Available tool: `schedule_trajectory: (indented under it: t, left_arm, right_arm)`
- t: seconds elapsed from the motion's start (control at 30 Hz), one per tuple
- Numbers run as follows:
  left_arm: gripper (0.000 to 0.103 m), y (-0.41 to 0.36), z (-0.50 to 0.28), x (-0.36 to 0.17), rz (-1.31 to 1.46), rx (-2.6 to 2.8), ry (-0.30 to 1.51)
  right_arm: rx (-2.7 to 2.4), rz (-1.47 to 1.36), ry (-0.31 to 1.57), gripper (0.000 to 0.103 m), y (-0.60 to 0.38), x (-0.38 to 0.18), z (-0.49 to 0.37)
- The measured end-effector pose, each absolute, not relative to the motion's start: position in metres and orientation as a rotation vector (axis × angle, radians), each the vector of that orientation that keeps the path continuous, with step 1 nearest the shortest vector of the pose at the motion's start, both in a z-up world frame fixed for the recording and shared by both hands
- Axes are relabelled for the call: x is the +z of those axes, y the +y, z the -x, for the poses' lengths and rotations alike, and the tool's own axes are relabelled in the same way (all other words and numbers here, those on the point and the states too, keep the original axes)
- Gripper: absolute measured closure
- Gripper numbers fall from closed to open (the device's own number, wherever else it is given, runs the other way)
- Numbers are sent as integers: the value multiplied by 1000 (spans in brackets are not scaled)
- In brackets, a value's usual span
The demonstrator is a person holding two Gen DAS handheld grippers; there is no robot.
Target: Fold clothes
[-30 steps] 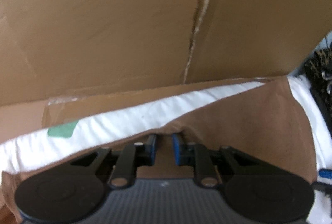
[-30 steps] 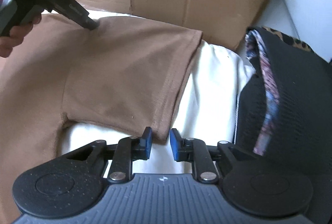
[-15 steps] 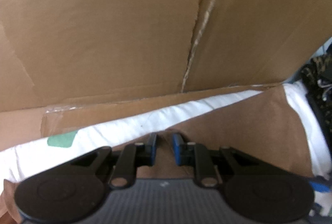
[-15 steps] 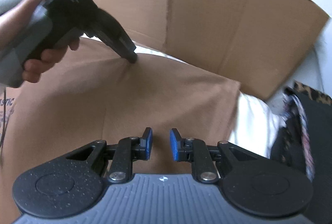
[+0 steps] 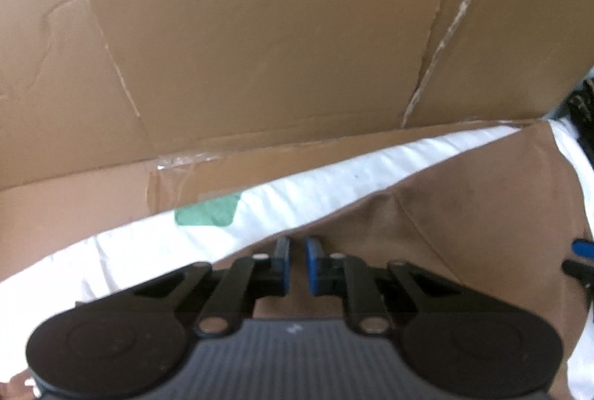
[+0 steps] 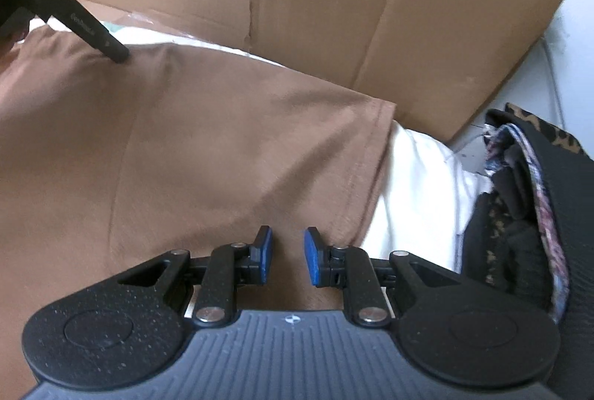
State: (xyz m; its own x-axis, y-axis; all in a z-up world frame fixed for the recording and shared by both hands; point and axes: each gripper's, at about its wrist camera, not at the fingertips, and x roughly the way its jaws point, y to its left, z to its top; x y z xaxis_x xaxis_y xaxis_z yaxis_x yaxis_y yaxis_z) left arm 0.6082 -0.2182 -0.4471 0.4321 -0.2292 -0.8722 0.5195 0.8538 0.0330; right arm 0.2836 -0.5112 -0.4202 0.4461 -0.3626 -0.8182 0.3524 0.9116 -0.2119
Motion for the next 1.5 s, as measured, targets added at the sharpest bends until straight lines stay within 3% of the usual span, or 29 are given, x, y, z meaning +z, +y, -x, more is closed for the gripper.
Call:
schedule_trajectory:
  t: [0.17, 0.23, 0.3, 0.43, 0.5, 0.6, 1.13, 1.5]
  left_arm:
    - [91, -221, -608, -441, -363, -471, 1021]
    - [81, -213, -609, -441, -336, -476, 1025]
    - [65, -205, -604, -433, -332, -481, 1020]
    - [54, -186, -586, -405, -359, -493, 993]
    - [48, -177, -577, -392, -373, -500, 979]
    - [46, -155, -565, -373, -374, -494, 970]
    - [45, 33, -501, -288, -218, -171, 967]
    - [45, 103, -444, -227, -153, -48, 942]
  right_arm:
    - [-493, 34, 1018, 79, -505, -419, -277]
    - [-502, 20, 1019, 79, -507, -418, -276]
    - [-512, 3, 1021, 78, -510, -415, -275]
    - [-531, -12, 1005, 75, -512, -403, -274]
    - [-525, -9, 973, 68, -507, -393, -275]
    - [-500, -35, 934, 56, -497, -380, -281]
    - [-301, -36, 897, 53, -401, -350, -324]
    - [-242, -89, 856, 53, -376, -325, -338]
